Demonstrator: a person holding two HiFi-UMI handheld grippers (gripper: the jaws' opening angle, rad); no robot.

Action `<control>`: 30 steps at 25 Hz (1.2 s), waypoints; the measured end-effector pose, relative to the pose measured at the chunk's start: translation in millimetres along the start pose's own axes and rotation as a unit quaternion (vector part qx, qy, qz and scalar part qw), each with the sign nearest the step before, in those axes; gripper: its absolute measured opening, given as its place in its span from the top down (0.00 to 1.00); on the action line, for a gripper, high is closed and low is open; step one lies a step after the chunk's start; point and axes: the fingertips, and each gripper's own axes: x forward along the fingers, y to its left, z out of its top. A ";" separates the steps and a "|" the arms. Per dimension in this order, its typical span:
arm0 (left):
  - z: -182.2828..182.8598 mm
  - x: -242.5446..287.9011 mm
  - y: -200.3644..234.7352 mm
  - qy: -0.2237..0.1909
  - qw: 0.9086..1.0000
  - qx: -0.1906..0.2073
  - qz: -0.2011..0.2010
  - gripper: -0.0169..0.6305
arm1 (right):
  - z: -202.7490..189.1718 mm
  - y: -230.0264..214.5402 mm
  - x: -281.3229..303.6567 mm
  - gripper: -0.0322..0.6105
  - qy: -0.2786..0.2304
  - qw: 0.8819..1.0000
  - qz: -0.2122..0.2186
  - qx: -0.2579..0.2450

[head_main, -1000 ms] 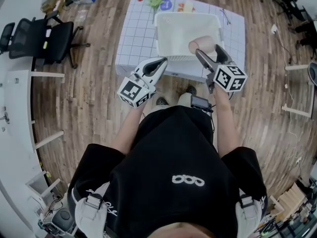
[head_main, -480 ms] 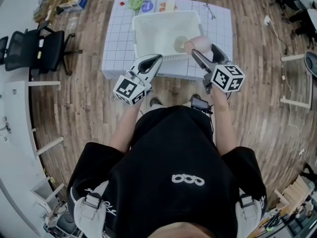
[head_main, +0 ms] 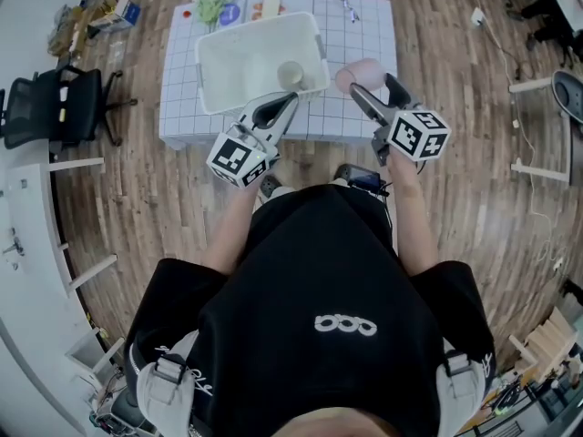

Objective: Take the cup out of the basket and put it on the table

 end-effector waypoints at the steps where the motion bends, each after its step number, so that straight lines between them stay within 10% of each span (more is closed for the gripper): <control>1: 0.1 7.0 -4.5 0.000 1.000 0.000 -0.002 0.96 | 1.7 -6.7 -4.9 0.32 -0.001 1.000 -0.002 0.002; 18: -9.8 55.8 -39.6 0.016 1.000 0.005 -0.013 0.96 | -4.5 -72.3 -32.9 0.32 -0.004 0.999 -0.010 0.038; 30: -21.5 44.9 -31.7 0.033 0.999 -0.003 0.019 0.96 | -92.8 -113.0 20.6 0.32 0.060 0.990 0.023 0.126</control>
